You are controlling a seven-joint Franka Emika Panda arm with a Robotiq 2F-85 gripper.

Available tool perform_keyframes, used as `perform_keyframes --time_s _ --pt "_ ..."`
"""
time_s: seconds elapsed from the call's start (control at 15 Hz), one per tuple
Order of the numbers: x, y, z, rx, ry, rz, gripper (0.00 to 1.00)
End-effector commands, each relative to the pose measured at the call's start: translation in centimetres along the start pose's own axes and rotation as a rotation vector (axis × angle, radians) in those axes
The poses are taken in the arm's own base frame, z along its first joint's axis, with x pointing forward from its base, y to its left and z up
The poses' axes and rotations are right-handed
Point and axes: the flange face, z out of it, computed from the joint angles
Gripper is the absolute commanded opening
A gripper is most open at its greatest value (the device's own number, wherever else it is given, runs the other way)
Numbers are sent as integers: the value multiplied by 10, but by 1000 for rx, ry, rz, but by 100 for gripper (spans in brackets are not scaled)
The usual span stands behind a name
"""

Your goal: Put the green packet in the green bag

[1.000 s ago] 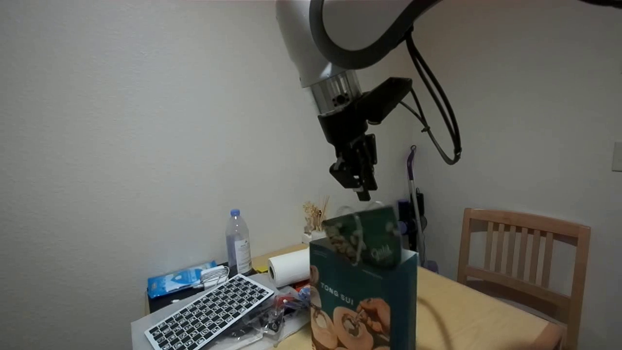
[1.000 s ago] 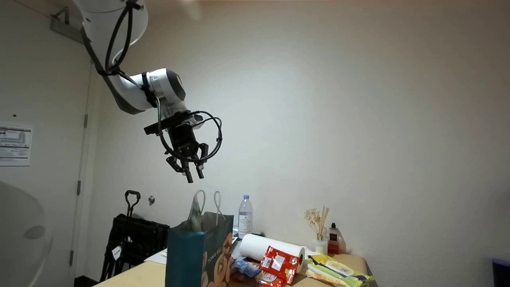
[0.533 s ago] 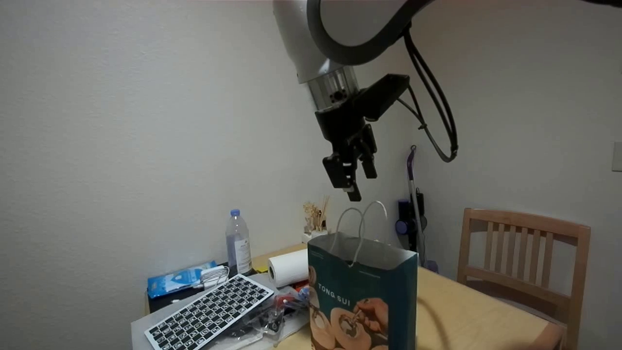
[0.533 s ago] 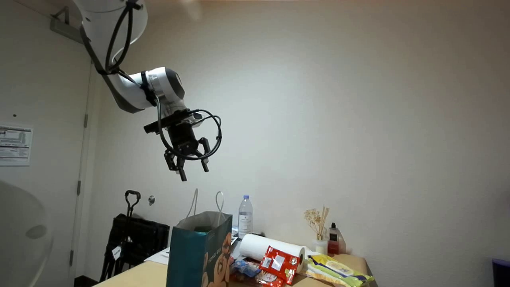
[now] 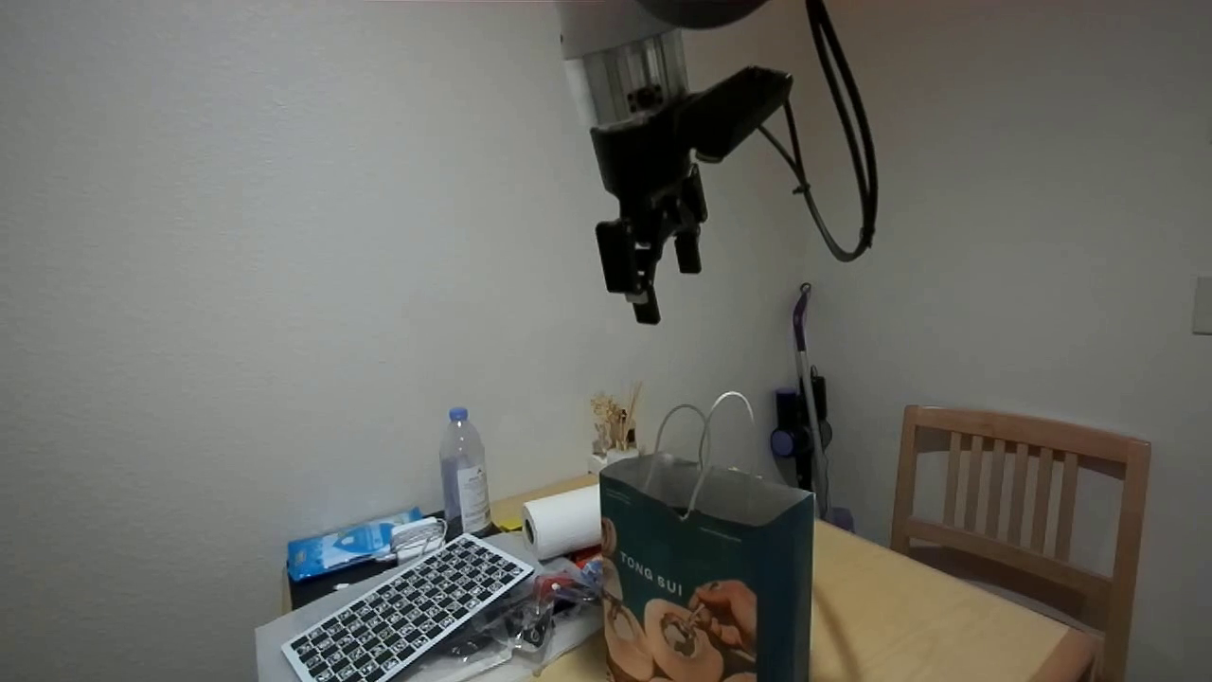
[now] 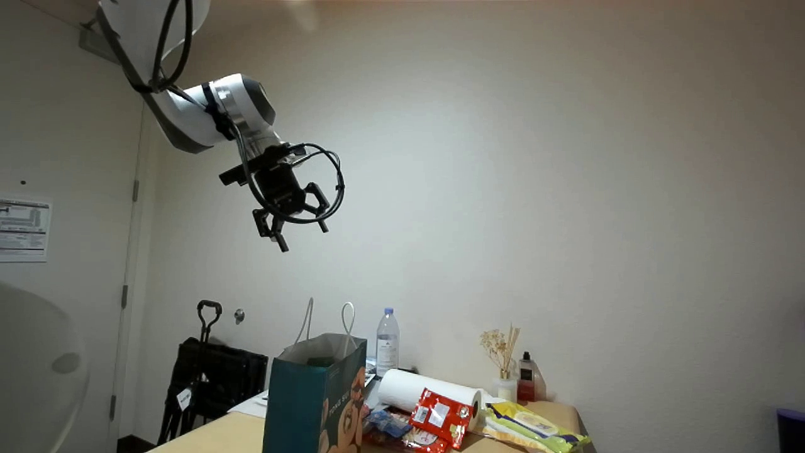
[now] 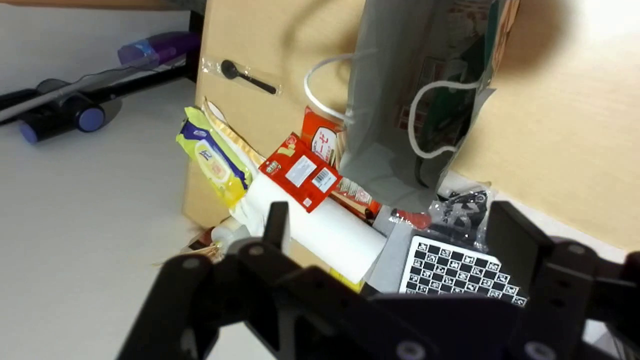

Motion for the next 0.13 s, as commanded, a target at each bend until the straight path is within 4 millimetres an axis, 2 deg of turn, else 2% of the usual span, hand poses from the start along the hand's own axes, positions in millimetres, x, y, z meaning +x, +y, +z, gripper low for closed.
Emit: perform_keyframes --time_s 0.0,0.07 --pt "-2 2 -7 -2 10 4 100" --pt "-3 3 -10 -2 15 7 100"
